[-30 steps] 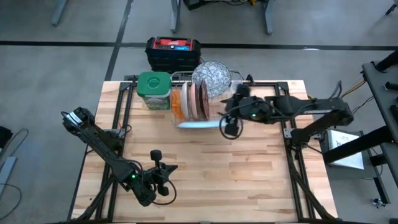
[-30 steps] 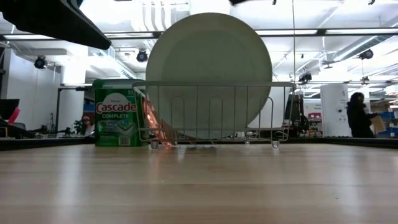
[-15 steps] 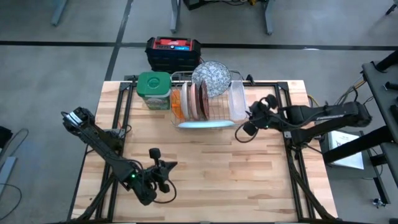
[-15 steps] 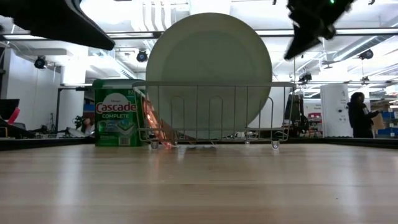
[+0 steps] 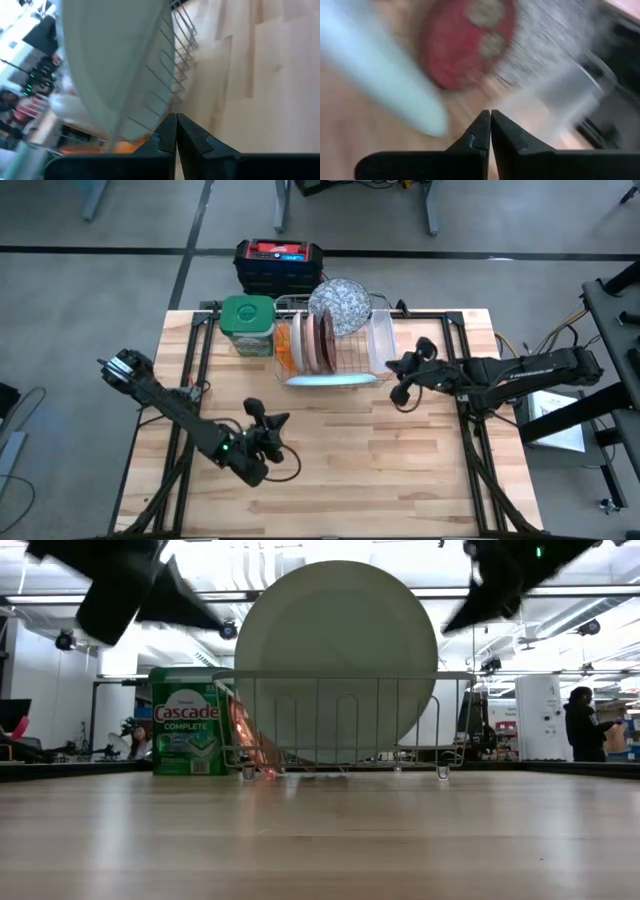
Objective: Sort dishes
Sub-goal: Put the blue plate in the dishwasher rack
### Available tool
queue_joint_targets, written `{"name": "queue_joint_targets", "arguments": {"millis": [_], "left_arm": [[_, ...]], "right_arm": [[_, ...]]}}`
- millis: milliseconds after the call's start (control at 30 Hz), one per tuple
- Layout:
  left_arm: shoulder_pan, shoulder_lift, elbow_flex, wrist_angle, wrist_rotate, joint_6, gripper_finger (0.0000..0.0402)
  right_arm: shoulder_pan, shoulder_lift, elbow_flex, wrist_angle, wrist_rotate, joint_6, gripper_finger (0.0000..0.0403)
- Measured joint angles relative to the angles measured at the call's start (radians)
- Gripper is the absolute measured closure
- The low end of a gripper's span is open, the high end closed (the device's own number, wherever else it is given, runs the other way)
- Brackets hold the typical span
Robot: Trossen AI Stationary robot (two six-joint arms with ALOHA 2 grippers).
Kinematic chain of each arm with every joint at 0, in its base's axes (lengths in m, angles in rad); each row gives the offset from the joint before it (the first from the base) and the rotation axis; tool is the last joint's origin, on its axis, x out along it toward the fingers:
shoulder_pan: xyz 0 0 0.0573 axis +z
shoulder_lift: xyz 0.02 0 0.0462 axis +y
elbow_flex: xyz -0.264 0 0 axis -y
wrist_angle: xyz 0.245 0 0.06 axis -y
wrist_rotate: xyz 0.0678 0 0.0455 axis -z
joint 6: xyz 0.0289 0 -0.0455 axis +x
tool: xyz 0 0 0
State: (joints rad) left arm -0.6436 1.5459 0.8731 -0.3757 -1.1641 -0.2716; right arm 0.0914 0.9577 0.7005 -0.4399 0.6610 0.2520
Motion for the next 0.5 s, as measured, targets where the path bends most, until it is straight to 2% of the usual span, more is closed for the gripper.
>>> {"name": "queue_joint_targets", "arguments": {"millis": [100,200,400,500], "left_arm": [[0.026,-0.05,0.025,0.003,-0.003,0.126,0.0401],[0.036,-0.125,0.028,-0.001,0.031,0.216,0.0401],[0.074,-0.275,0.028,0.008,0.169,0.392,0.0402],[0.108,-0.322,0.028,0.009,0.204,0.454,0.0401]], "right_arm": [[0.0,-0.016,0.014,0.135,-0.164,-0.188,0.0384],[0.0,-0.035,0.019,0.222,-0.288,-0.303,0.0363],[-0.001,0.0,0.026,0.238,-0.32,-0.409,0.0301],[-0.008,0.04,0.026,0.245,-0.322,-0.433,0.0268]]}}
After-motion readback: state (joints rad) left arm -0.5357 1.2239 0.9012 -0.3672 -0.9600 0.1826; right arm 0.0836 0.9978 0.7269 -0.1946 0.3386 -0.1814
